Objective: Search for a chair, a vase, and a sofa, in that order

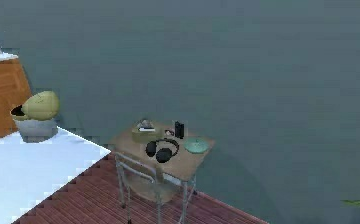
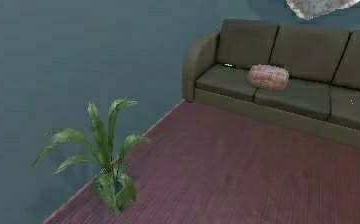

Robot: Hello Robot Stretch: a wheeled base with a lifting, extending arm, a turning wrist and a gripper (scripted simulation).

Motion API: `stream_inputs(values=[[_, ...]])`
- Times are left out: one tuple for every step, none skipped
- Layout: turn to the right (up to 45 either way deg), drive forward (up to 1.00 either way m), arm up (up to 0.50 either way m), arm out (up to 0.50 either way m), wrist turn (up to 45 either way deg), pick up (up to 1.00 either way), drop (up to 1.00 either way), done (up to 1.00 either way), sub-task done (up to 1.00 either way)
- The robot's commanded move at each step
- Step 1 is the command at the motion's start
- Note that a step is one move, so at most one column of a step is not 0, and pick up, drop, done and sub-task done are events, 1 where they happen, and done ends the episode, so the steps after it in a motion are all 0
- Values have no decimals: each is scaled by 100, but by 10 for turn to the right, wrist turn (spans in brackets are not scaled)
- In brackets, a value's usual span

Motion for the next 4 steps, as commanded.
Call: stream_inputs(values=[[0, 0, 0, 0, 0, 0, 0, 0, 100], [450, 0, 0, 0, 0, 0, 0, 0, 0], [450, 0, 0, 0, 0, 0, 0, 0, 0], [300, 0, 0, 0, 0, 0, 0, 0, 0]])
